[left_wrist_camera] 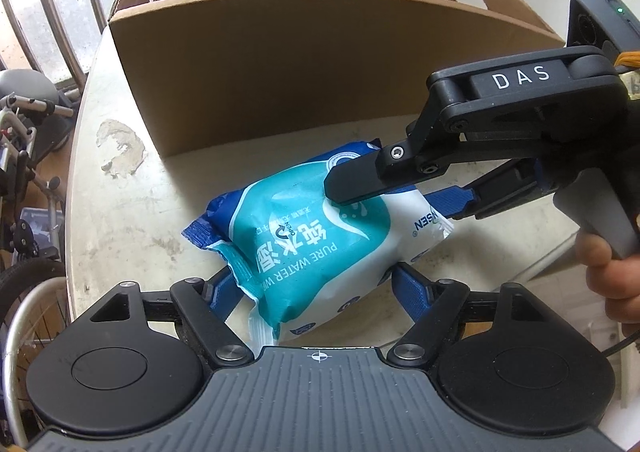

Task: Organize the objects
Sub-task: 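Hold the wet-wipes pack in the right gripper above the table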

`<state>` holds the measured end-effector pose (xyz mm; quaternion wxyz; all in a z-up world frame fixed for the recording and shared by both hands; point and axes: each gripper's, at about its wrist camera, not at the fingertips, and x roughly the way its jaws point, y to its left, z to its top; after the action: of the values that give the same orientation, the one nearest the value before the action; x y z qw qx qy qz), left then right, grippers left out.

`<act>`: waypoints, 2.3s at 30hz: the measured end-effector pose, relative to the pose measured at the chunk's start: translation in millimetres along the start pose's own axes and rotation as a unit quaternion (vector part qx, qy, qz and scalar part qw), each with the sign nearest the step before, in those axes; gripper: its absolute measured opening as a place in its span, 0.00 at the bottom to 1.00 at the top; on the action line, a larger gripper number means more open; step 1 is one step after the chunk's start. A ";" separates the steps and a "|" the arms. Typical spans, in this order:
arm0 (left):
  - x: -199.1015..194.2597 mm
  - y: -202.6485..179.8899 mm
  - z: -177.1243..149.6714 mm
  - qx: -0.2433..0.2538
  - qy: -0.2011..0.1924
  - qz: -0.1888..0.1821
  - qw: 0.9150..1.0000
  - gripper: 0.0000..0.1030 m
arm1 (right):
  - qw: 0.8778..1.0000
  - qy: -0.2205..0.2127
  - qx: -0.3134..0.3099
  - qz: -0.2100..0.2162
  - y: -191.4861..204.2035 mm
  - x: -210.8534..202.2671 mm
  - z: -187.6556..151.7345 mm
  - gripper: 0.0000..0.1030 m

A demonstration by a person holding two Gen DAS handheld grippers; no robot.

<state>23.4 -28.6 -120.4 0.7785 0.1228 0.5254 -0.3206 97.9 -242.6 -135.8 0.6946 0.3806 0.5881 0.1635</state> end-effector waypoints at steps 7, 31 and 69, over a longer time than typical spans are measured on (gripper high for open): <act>-8.5 2.1 -4.2 0.003 -0.012 -0.007 1.000 0.73 | 0.999 -0.003 -0.045 -0.027 19.1 0.2 -7.2 0.70; -5.4 12.2 -12.3 -0.033 0.011 -0.013 0.999 0.81 | 0.996 -0.013 -0.061 -0.065 30.8 3.0 -19.4 0.74; -0.2 16.0 -10.1 -0.025 0.018 -0.006 1.000 0.83 | 0.996 -0.018 -0.057 -0.064 30.6 0.9 -20.5 0.74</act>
<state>25.9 -11.0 -126.7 0.7701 0.1058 0.5475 -0.3099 85.5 -214.9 -114.7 0.7345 0.3051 0.5884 0.1454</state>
